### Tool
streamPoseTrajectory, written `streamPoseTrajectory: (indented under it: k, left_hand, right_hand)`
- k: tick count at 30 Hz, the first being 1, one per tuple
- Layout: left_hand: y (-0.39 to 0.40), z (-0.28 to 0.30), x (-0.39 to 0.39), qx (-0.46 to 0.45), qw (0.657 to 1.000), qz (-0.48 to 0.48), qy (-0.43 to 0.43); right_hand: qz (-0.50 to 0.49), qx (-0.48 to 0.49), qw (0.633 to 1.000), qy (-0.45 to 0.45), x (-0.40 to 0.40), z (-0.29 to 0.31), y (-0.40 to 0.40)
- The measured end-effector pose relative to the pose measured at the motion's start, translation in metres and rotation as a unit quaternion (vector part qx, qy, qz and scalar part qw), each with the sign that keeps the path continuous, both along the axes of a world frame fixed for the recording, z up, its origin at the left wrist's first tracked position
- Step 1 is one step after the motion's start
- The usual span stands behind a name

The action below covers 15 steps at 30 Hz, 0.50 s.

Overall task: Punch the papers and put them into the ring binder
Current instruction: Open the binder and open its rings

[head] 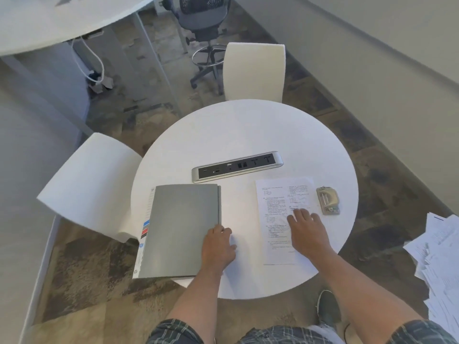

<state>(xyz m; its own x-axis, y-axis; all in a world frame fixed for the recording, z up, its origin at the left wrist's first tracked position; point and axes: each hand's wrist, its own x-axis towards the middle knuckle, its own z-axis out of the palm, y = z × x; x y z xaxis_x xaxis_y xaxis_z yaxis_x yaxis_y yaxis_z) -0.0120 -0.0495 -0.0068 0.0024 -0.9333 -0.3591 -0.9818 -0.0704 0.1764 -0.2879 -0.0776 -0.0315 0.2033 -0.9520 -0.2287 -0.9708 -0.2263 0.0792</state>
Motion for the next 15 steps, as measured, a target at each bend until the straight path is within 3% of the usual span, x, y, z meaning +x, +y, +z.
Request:
streamPoseTrajectory:
  k: [8, 15]
  left_hand:
    - [0.038, 0.002, 0.044, 0.036, 0.994, -0.021, -0.097]
    - [0.055, -0.003, 0.057, 0.049, 0.987, -0.076, -0.134]
  right_hand:
    - [0.073, 0.012, 0.993, -0.089, 0.091, -0.007, 0.034]
    - [0.158, 0.056, 0.982, -0.085, 0.122, -0.008, 0.049]
